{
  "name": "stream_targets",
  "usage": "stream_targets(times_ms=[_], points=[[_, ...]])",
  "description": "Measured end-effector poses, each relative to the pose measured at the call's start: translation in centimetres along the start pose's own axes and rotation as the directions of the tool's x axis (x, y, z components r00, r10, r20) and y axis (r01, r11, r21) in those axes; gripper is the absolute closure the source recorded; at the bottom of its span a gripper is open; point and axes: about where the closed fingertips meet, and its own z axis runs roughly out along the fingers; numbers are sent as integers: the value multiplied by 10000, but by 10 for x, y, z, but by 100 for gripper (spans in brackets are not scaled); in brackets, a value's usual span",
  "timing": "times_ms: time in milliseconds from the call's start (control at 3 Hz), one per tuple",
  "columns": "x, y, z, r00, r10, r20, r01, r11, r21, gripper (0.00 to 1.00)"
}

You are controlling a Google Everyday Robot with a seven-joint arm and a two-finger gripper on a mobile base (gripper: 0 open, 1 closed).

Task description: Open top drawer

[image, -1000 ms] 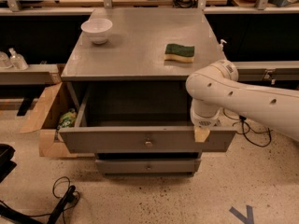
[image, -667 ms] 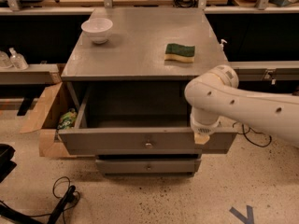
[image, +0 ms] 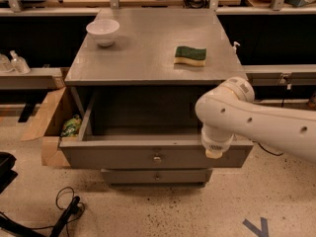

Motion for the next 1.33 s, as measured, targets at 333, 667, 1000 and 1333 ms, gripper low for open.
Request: stream_targets(times_ms=[333, 667, 1000, 1333], points=[[7, 21, -1, 9988, 482, -116, -482, 9988, 17, 100], [7, 21, -1, 9988, 483, -116, -482, 9988, 17, 100], [12, 36, -4, 9968, 764, -248, -764, 9971, -27, 100], [12, 36, -4, 9968, 764, -248, -765, 9971, -27, 100]])
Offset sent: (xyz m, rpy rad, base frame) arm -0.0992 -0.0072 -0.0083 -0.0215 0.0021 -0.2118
